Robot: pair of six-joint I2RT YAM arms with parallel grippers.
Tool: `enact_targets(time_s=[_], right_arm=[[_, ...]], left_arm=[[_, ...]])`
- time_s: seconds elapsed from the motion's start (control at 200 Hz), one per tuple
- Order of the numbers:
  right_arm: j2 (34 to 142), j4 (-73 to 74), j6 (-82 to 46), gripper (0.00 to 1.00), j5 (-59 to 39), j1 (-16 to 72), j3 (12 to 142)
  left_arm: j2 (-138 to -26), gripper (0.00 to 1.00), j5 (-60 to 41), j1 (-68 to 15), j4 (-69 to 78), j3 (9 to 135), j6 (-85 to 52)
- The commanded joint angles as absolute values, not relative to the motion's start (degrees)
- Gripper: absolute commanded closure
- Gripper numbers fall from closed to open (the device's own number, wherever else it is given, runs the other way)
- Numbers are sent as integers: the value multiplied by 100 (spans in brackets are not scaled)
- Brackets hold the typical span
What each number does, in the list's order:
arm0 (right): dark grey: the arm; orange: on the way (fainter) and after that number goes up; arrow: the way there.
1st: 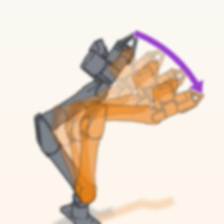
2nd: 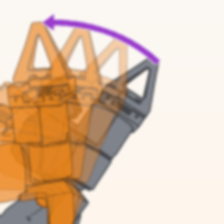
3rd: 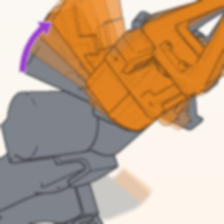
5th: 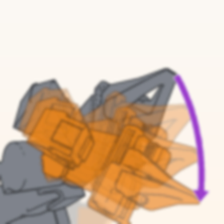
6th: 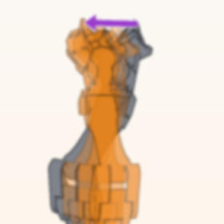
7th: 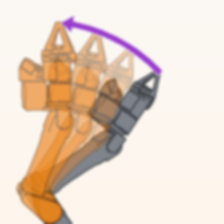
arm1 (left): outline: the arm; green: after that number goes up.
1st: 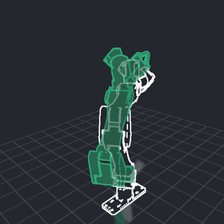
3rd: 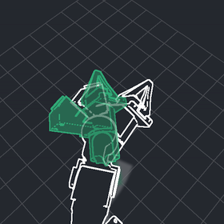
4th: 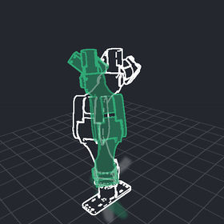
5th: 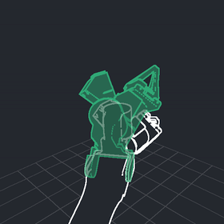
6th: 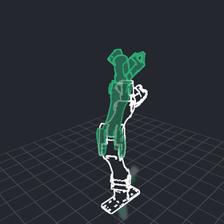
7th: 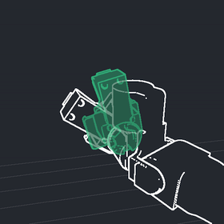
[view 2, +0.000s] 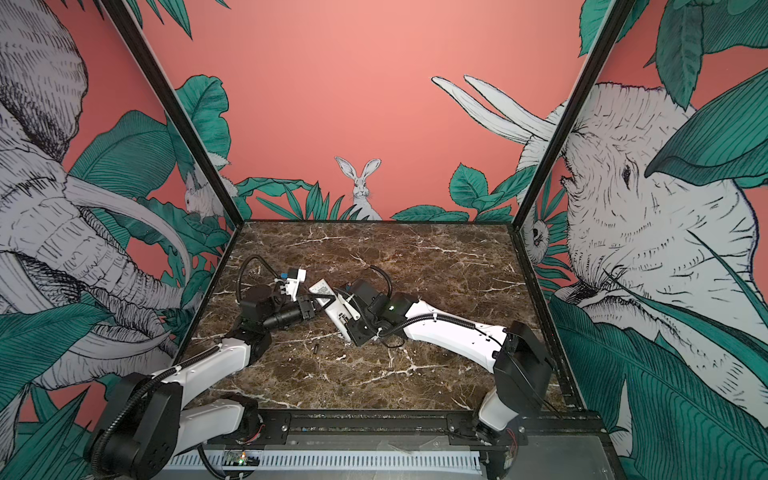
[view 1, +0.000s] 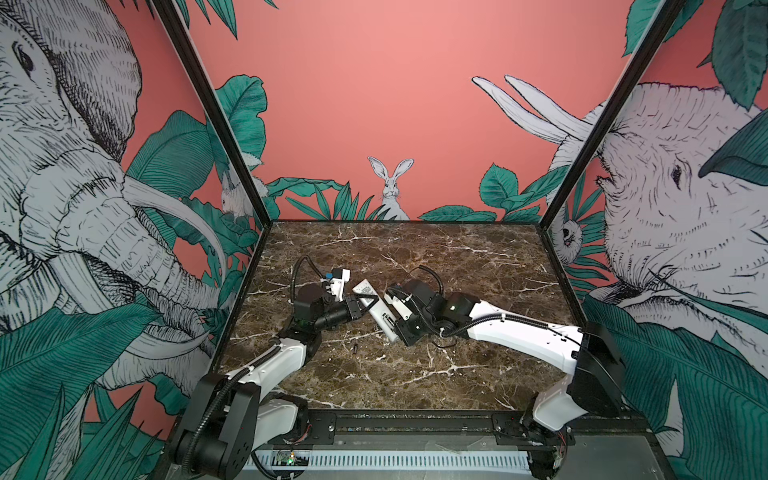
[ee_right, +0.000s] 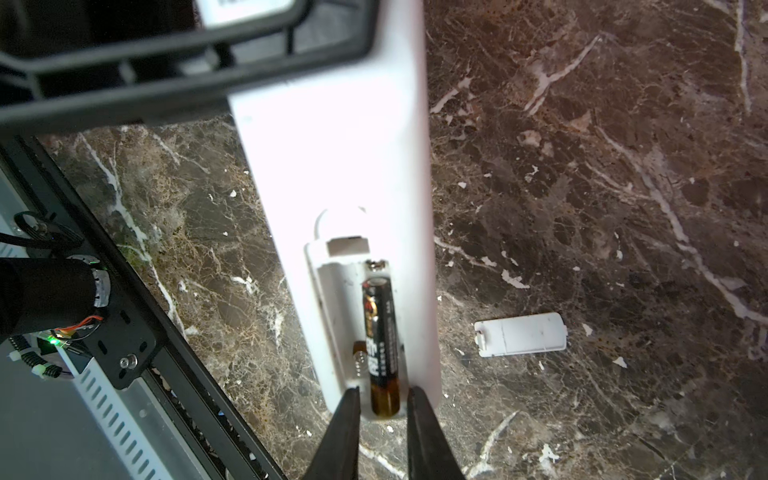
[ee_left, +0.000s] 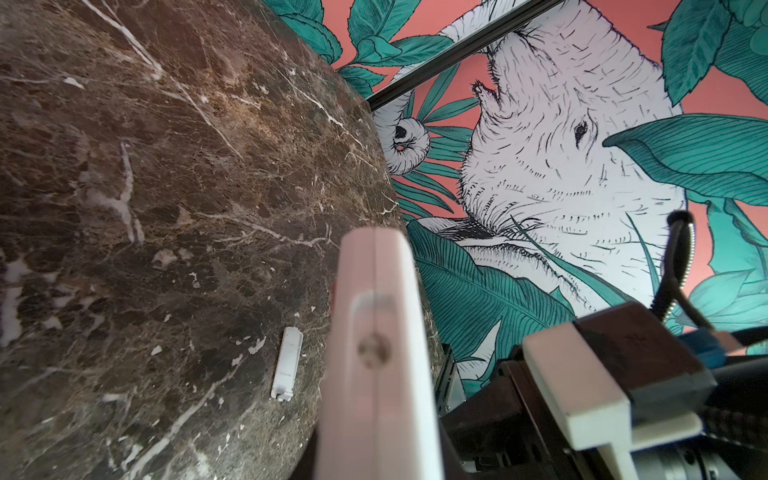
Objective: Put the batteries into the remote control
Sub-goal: 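Press the battery into the compartment with the right gripper, then push the AA battery fully down into the remote, then open the right gripper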
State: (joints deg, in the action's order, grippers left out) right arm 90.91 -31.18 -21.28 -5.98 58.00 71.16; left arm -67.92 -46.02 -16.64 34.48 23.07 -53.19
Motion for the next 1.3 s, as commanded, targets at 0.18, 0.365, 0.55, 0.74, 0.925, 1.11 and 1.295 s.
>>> enact_targets(time_s=[0.18,0.365,0.55,0.74,0.925,1.11,1.295], right_arm=[[9123,-3109,-2032,82,-520,5845,7338],[9122,-3086,-2020,87,-464,5845,7337],[9121,-3086,-1987,89,-501,5850,7404],[9364,-3096,-2021,90,-475,5849,7479],[9499,-3088,-2069,90,-458,5845,7479],[9623,-3067,-2054,91,-430,5837,7607],[9829,-3109,-1953,91,-527,5830,7775]], left_arm=[[-6750,100,-4781,-1600,3896,2243,-5537],[-6686,100,-4796,-1588,3776,2259,-5495],[-6667,100,-4794,-1583,3756,2243,-5493],[-6630,100,-4765,-1573,3747,2250,-5526],[-6624,100,-4771,-1571,3820,2240,-5609],[-6597,100,-4864,-1547,3872,2263,-5733],[-6502,100,-4974,-1509,3867,2288,-5829]])
